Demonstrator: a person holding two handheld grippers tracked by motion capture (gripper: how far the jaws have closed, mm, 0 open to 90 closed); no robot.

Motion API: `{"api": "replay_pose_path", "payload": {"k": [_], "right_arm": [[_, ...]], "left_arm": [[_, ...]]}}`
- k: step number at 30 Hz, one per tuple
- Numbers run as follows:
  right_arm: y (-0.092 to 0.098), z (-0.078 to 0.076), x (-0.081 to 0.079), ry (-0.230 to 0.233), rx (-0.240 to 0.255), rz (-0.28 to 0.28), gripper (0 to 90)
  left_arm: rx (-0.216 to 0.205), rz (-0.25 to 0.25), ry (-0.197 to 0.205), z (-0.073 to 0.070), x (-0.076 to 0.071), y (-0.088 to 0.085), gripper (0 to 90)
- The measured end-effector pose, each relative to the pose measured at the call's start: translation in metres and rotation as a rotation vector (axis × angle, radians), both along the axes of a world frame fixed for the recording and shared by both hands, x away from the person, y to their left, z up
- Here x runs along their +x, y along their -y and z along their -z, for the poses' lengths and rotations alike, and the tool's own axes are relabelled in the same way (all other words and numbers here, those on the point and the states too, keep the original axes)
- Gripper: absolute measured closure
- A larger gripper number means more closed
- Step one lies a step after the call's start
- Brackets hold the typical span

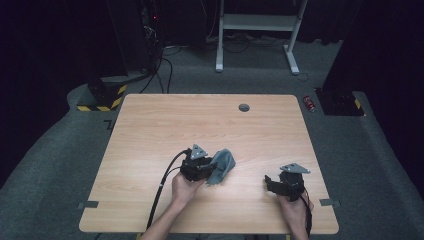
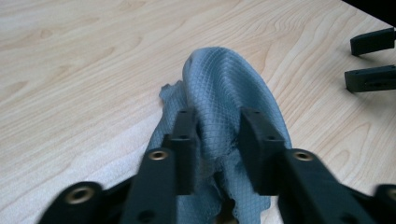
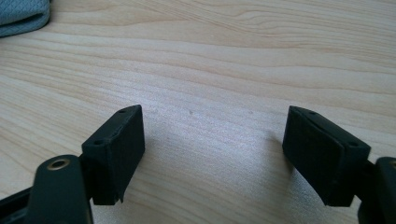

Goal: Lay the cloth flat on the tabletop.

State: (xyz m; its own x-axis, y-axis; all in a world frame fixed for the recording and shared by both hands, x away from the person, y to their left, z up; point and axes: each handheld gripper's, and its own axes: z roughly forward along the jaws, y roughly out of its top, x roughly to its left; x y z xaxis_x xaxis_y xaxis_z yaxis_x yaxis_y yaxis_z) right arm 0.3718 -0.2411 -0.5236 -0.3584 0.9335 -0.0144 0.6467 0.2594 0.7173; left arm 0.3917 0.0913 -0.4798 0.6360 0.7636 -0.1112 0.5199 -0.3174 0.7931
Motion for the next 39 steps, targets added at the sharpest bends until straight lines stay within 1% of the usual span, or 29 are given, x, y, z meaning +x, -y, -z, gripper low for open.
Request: {"api": "replay_pose_path", "payload": {"k": [4,7,10,14,15,16,17,19,20,21,23,24,26,30,31,33,35,36,39], "right_arm": [[0.0,0.0,0.0,0.002,0.001,-0.002,22.4],[0.0,0.0,-0.001,0.003,0.001,-0.004,23.0],[0.0,0.0,-0.001,0.004,0.0,-0.002,23.0],[0.0,0.0,-0.001,0.005,-0.002,-0.001,24.1],[0.0,0.0,-0.001,0.009,0.001,0.002,28.3],[0.0,0.0,-0.001,0.014,0.001,0.001,30.6],[-0.001,-0.001,-0.002,0.017,0.002,0.002,34.9],[-0.002,-0.001,-0.003,0.023,0.005,0.006,41.0],[-0.004,-0.001,-0.004,0.021,0.007,0.008,45.0],[-0.006,-0.002,-0.005,0.015,0.004,0.001,46.3],[-0.011,-0.004,-0.006,0.003,0.007,-0.03,46.9],[-0.015,-0.004,-0.008,-0.002,0.018,-0.05,47.3],[-0.023,-0.006,-0.011,0.004,0.036,-0.1,48.5],[-0.042,-0.014,-0.019,0.023,0.095,-0.206,51.2],[-0.049,-0.017,-0.021,0.028,0.12,-0.243,52.1],[-0.058,-0.02,-0.023,0.029,0.148,-0.297,52.7],[-0.071,-0.022,-0.024,0.027,0.159,-0.344,52.8],[-0.077,-0.022,-0.024,0.024,0.163,-0.365,53.1],[-0.093,-0.021,-0.023,0.005,0.159,-0.409,54.3]], "left_arm": [[0.0,-0.002,-0.001,0.001,0.001,0.0,80.5],[-0.005,-0.002,0.001,0.0,0.002,-0.002,86.4],[-0.02,-0.006,-0.005,-0.001,0.003,-0.005,88.3],[-0.019,-0.006,-0.008,-0.003,0.004,-0.007,88.9],[-0.016,-0.001,-0.004,-0.005,0.005,-0.009,89.0],[-0.016,-0.001,-0.004,-0.005,0.005,-0.009,89.0],[-0.016,0.001,0.005,-0.009,0.006,-0.01,89.1],[-0.024,0.0,0.011,-0.012,0.006,-0.011,89.1],[-0.024,0.0,0.014,-0.013,0.007,-0.011,89.2],[-0.031,-0.002,0.02,-0.014,0.007,-0.012,89.2],[-0.033,-0.007,0.022,-0.015,0.008,-0.014,89.2],[-0.041,-0.013,0.015,-0.015,0.008,-0.015,89.2],[-0.042,-0.017,0.018,-0.015,0.009,-0.016,89.2],[-0.055,-0.033,0.023,-0.017,0.011,-0.021,89.2],[-0.06,-0.037,0.019,-0.017,0.011,-0.022,89.2],[-0.056,-0.044,0.024,-0.017,0.013,-0.024,89.2],[-0.055,-0.051,0.024,-0.017,0.014,-0.026,89.2],[-0.062,-0.058,0.022,-0.017,0.014,-0.027,89.2],[-0.06,-0.067,0.023,-0.017,0.016,-0.029,89.2]]}}
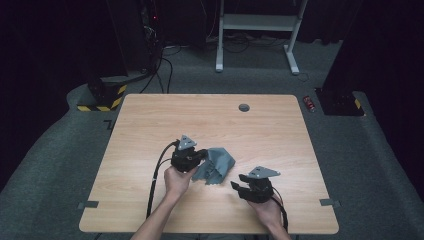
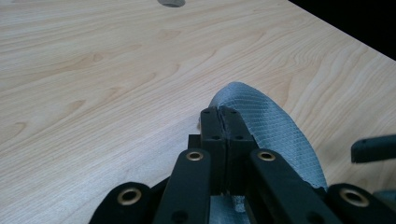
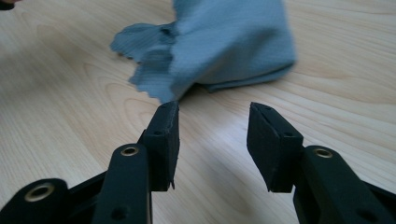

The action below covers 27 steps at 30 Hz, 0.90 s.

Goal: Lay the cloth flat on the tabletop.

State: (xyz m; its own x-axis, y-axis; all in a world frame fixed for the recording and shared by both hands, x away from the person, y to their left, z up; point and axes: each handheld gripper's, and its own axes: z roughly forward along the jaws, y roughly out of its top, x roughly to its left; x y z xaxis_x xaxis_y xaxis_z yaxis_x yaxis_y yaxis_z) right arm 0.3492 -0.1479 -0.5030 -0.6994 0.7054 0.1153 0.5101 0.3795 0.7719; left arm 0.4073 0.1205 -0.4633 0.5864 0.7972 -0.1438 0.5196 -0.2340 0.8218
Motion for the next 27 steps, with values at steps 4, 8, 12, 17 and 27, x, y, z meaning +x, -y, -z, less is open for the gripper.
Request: {"api": "replay_pose_path", "payload": {"k": [4,8,12,17,27], "right_arm": [[-0.018,0.003,0.003,-0.017,-0.011,-0.036,56.3],[-0.03,0.006,0.006,-0.024,-0.017,-0.044,58.6],[-0.039,0.009,0.013,-0.039,-0.034,-0.037,67.5],[-0.04,0.011,0.019,-0.019,-0.055,-0.033,87.1],[-0.022,-0.016,0.024,0.063,-0.037,0.027,88.9]], "left_arm": [[0.002,-0.012,0.001,0.001,0.002,-0.002,89.2],[0.001,-0.021,0.002,0.001,0.003,-0.005,89.2],[0.008,-0.025,0.005,0.001,0.004,-0.008,89.3],[0.013,-0.036,0.013,-0.003,0.004,-0.013,89.2],[0.042,-0.032,0.032,-0.007,0.001,-0.019,89.2]]}}
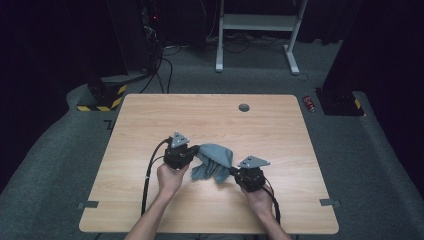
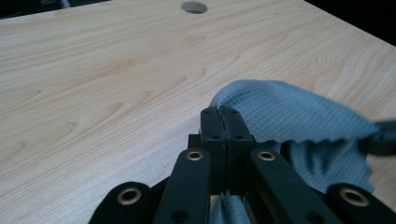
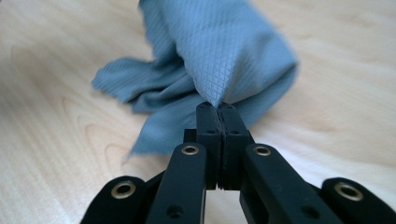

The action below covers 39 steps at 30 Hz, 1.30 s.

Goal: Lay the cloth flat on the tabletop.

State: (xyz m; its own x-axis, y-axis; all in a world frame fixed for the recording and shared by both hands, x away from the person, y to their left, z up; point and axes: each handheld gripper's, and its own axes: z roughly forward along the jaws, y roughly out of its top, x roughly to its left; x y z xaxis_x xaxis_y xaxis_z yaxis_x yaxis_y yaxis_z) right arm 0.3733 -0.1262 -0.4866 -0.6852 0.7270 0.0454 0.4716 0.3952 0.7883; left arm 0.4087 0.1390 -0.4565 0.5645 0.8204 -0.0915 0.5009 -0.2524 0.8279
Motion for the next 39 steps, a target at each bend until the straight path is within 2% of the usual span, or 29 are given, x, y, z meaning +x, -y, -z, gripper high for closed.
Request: {"api": "replay_pose_path", "payload": {"k": [2,4,6,8,11,13,16,18,21,23,24,26,29,32,34,35,38,39], "right_arm": [[0.004,-0.006,0.002,0.018,-0.004,0.011,88.8],[0.006,-0.008,0.005,0.023,-0.025,0.02,88.8],[0.006,-0.005,0.01,0.011,-0.046,0.035,88.7],[0.007,0.001,0.015,-0.009,-0.075,0.047,88.3],[0.009,0.008,0.018,-0.035,-0.098,0.063,80.1],[0.014,0.007,0.016,-0.039,-0.077,0.071,76.9],[0.018,0.002,0.009,-0.018,-0.038,0.067,71.6],[0.017,-0.001,0.003,0.005,-0.039,0.053,70.3],[0.01,-0.004,-0.006,0.03,-0.042,0.019,70.0],[0.003,-0.001,-0.01,0.027,-0.051,-0.017,70.2],[-0.002,0.002,-0.01,0.02,-0.066,-0.033,70.1],[-0.009,0.009,-0.008,0.0,-0.087,-0.057,69.5],[-0.016,0.017,-0.005,-0.037,-0.101,-0.065,67.3],[-0.02,0.023,-0.001,-0.045,-0.131,-0.069,67.2],[-0.021,0.025,0.0,-0.052,-0.144,-0.065,68.8],[-0.022,0.028,0.001,-0.062,-0.169,-0.071,74.3],[-0.021,0.028,0.001,-0.05,-0.187,-0.074,81.5],[-0.021,0.027,0.001,-0.049,-0.195,-0.074,84.3]], "left_arm": [[0.008,0.004,0.001,0.001,-0.001,0.001,89.1],[0.041,0.014,-0.018,0.007,-0.001,0.006,89.0],[0.078,0.02,-0.038,0.014,0.0,0.011,88.4],[0.091,0.027,-0.053,0.02,-0.001,0.014,84.9],[0.083,0.027,-0.061,0.023,-0.006,0.014,75.7],[0.074,0.027,-0.057,0.022,-0.013,0.013,69.1],[0.064,0.035,-0.051,0.019,-0.023,0.012,62.6],[0.056,0.048,-0.05,0.02,-0.031,0.012,61.5],[0.065,0.075,-0.056,0.025,-0.042,0.017,62.0],[0.088,0.097,-0.067,0.032,-0.045,0.021,63.8],[0.107,0.101,-0.071,0.036,-0.046,0.024,65.0],[0.12,0.103,-0.082,0.042,-0.046,0.028,66.3],[0.13,0.093,-0.09,0.047,-0.044,0.032,66.2],[0.141,0.079,-0.093,0.049,-0.041,0.036,66.2],[0.149,0.077,-0.093,0.05,-0.04,0.037,67.3],[0.164,0.069,-0.095,0.052,-0.038,0.038,69.1],[0.164,0.063,-0.098,0.054,-0.035,0.038,74.5],[0.189,0.062,-0.097,0.054,-0.033,0.039,77.2]]}}
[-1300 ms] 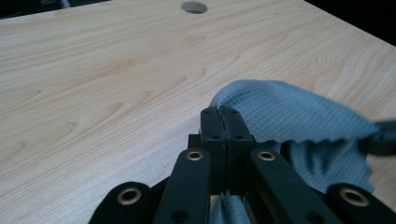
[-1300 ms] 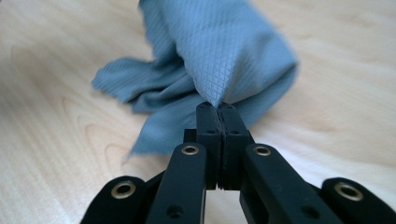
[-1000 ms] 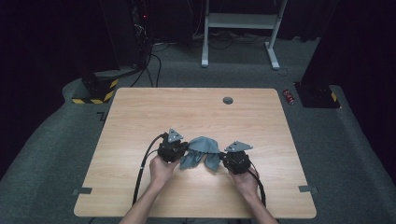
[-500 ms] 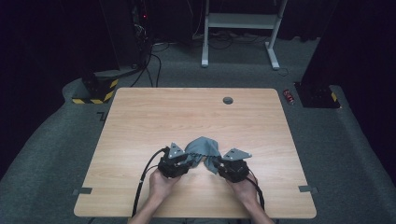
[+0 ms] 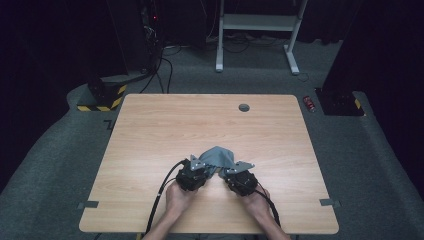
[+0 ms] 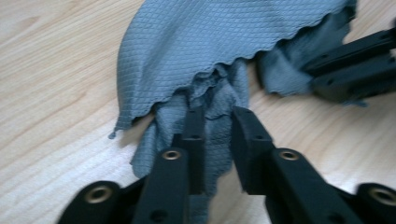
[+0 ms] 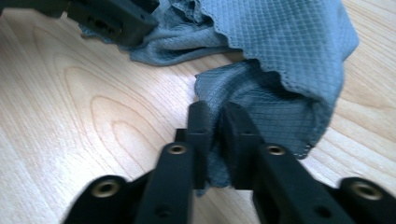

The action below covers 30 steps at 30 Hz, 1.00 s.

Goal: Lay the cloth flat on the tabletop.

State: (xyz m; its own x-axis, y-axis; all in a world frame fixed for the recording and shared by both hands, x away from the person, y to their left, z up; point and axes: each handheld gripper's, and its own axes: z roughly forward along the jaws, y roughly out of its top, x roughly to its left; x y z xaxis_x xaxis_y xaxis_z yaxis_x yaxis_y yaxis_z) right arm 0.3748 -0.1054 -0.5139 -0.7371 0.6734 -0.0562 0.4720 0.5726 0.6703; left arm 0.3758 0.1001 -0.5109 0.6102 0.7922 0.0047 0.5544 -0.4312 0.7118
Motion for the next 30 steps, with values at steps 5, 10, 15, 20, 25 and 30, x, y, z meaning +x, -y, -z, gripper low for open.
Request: {"api": "replay_pose_path", "payload": {"k": [5,10,15,20,25,30], "right_arm": [[0.004,-0.002,0.001,0.01,-0.015,0.003,88.6],[0.015,-0.009,-0.001,0.03,0.008,0.028,88.8],[0.035,-0.014,0.0,0.059,0.004,0.073,88.7],[0.056,-0.011,0.005,0.039,0.005,0.136,88.6],[0.056,-0.01,0.004,0.02,0.036,0.118,77.9],[0.044,-0.012,0.005,0.015,0.045,0.09,69.9]], "left_arm": [[0.035,0.026,-0.012,0.002,0.004,0.002,89.8],[0.051,0.016,-0.011,0.0,0.006,-0.002,90.0],[0.071,-0.027,-0.012,-0.001,0.01,-0.019,90.0],[0.03,-0.058,-0.006,-0.005,0.009,-0.032,90.0],[-0.023,0.04,0.005,-0.011,0.001,-0.014,73.3],[-0.029,0.052,-0.033,-0.003,0.005,0.001,64.9]]}}
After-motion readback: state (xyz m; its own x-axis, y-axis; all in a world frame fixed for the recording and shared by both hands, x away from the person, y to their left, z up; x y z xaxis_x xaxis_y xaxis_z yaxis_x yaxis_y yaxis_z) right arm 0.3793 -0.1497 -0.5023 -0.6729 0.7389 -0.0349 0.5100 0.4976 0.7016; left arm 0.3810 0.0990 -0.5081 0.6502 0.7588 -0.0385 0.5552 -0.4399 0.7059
